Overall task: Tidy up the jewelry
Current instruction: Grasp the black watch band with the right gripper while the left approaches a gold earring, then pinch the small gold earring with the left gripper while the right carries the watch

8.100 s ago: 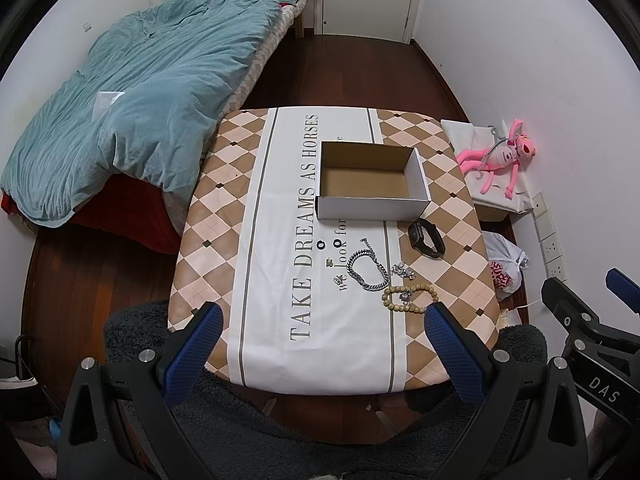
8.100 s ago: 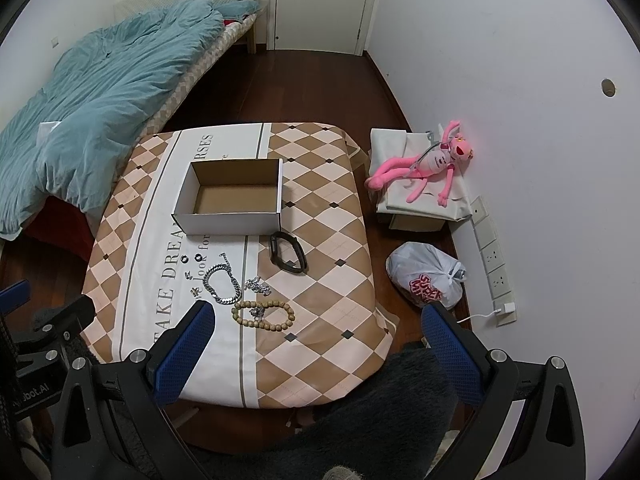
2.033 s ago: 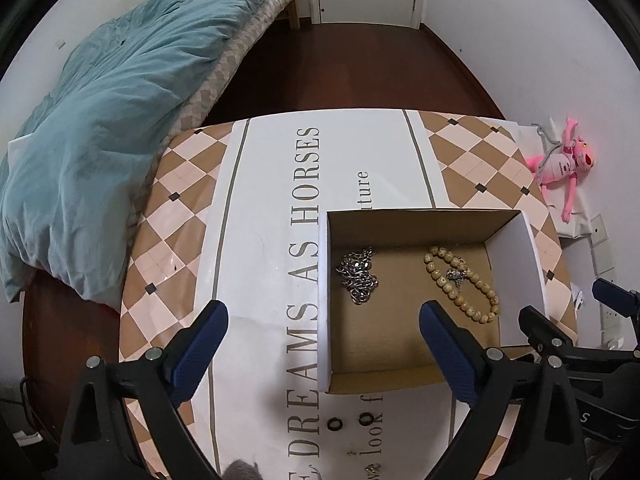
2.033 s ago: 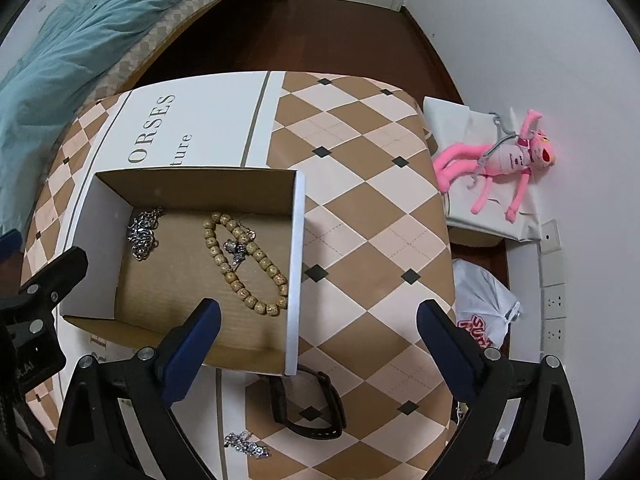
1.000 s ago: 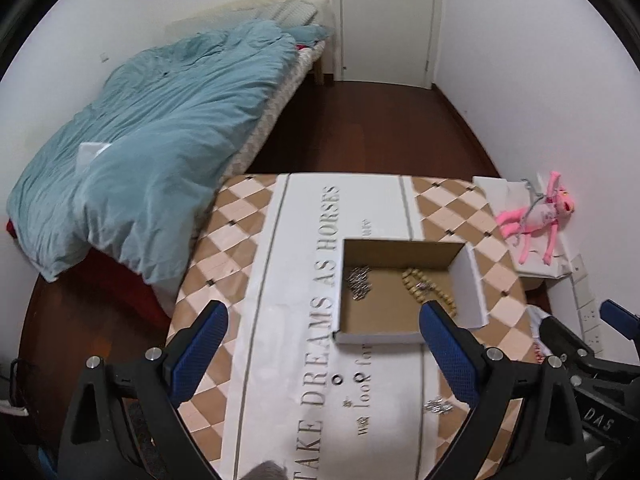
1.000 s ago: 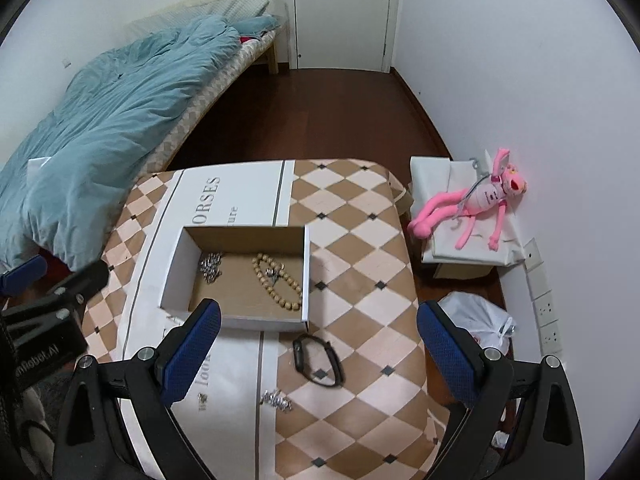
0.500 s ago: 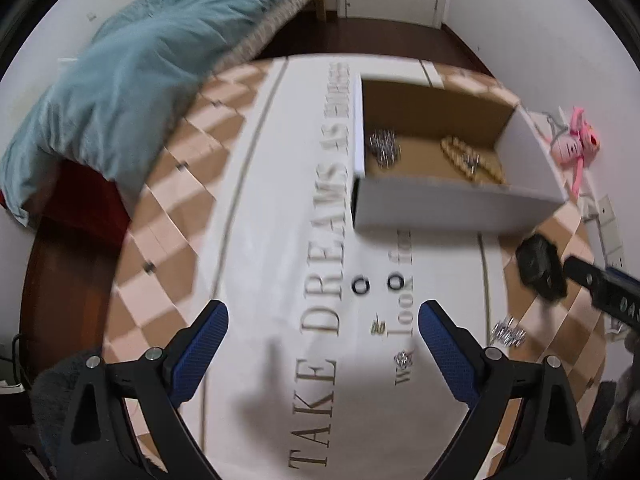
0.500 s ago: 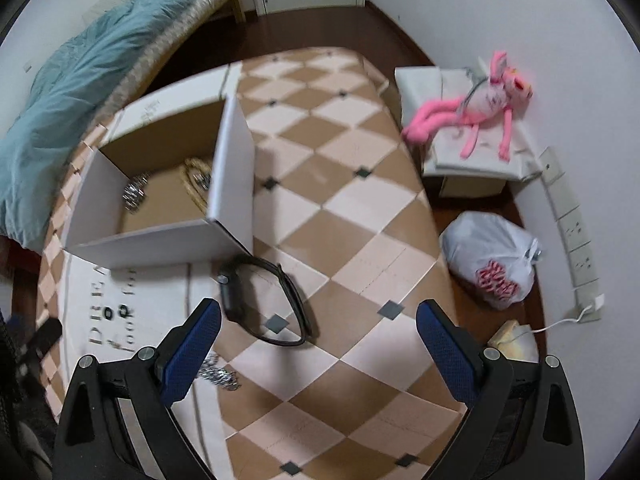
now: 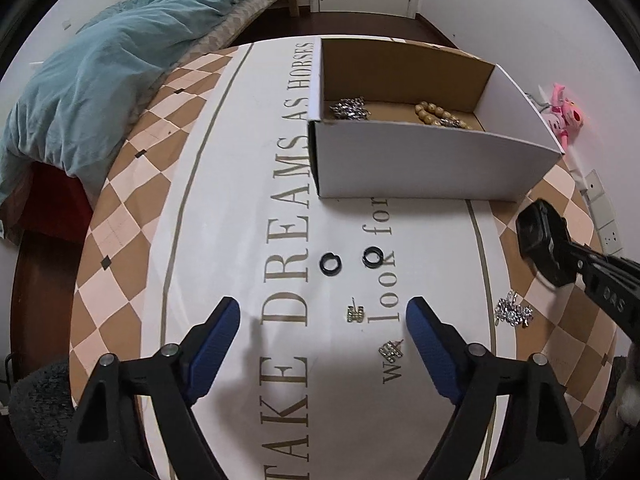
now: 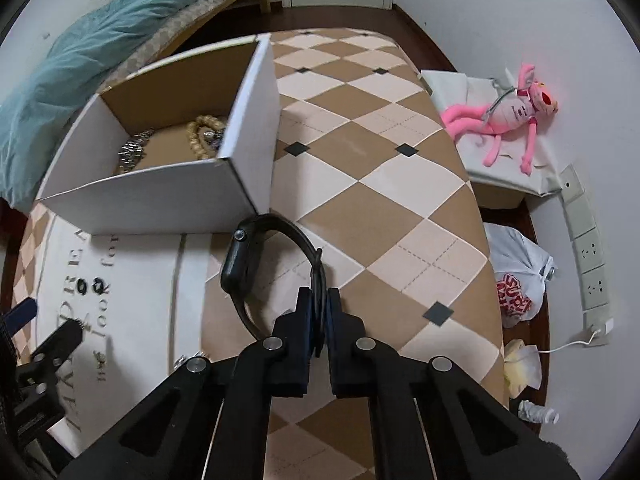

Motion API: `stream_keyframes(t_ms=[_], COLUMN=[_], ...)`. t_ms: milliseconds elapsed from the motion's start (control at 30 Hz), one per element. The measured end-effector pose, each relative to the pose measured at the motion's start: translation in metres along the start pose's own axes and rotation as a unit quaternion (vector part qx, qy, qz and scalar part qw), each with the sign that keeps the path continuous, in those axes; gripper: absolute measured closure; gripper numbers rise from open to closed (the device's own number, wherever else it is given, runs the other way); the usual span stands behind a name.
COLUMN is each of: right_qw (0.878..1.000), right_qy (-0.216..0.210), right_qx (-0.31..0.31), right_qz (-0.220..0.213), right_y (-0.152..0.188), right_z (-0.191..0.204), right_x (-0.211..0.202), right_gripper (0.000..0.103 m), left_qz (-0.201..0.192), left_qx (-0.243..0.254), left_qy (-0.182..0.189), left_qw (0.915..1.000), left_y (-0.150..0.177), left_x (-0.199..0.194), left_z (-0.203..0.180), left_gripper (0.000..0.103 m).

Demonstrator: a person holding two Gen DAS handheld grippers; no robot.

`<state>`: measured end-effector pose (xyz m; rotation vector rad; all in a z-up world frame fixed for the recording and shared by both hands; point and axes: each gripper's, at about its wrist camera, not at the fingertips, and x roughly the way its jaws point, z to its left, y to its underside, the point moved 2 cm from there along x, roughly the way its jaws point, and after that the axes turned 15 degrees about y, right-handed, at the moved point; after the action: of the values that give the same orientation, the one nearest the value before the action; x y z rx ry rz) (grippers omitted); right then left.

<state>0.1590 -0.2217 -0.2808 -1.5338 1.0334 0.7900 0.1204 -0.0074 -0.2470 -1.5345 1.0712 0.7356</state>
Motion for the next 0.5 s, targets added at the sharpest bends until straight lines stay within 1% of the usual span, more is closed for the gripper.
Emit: stream_keyframes(t_ms=[33, 67, 100, 133, 167, 200, 267, 333, 433, 467, 500], right_qw=[1.0, 1.0, 1.0, 1.0, 1.0, 1.0, 1.0, 1.0, 1.0, 1.0, 1.0], right_qy=[-0.002, -0.007, -0.008, -0.008, -0.01, -0.011, -0.01, -0.012, -0.011, -0.011, -0.011], right_qx=[0.001, 0.003, 0.004, 0.004, 0.006, 0.006, 0.006, 0.006, 0.005, 0.005, 0.006], right_qz=[0.002, 0.002, 0.003, 0.003, 0.004, 0.005, 0.006, 0.008, 0.007, 0.005, 0.005], right_y=[0.003, 0.007, 0.01, 0.012, 0.016, 0.019, 0.024, 0.026, 0.029, 0.03, 0.031], right_z=[0.0, -0.001, -0.001, -0.001, -0.001, 0.0, 0.002, 0.004, 0.006, 0.007, 0.007], right_x=[-0.002, -0.004, -0.007, -0.008, -0.01, -0.011, -0.014, -0.015, -0.017, -0.018, -0.019], right_gripper=[0.097, 0.097, 0.097, 0.097, 0.097, 0.097, 0.097, 0.097, 0.097, 0.097, 0.097], left_qz=[0.002, 0.004, 0.006, 0.009, 0.012, 0.016, 0.013, 0.01, 0.007, 0.006, 0.005], left_qx=[0.0, 0.0, 0.0, 0.0, 0.0, 0.001, 0.01, 0.013, 0.017, 0.017, 0.016], left_qy=[0.003, 0.005, 0.008, 0.012, 0.015, 0.021, 0.017, 0.023, 0.026, 0.028, 0.03], left_qw=[1.0, 1.0, 0.9999, 0.9999, 0.9998, 0.9997, 0.9997, 0.9996, 0.9995, 0.9994, 0.9994], left_y=[0.001, 0.002, 0.003, 0.004, 0.005, 0.006, 0.007, 0.008, 0.007, 0.006, 0.006], left_x=[0.001, 0.003, 0.004, 0.007, 0.008, 0.01, 0.011, 0.011, 0.011, 0.011, 0.011], left_z=[0.0, 0.0, -0.001, -0.001, -0.002, -0.002, -0.005, -0.007, -0.008, -0.008, -0.007], left_gripper=[0.023, 0.029, 0.037, 0.042, 0.052, 0.064, 0.069, 0.075, 0.087, 0.093, 0.096])
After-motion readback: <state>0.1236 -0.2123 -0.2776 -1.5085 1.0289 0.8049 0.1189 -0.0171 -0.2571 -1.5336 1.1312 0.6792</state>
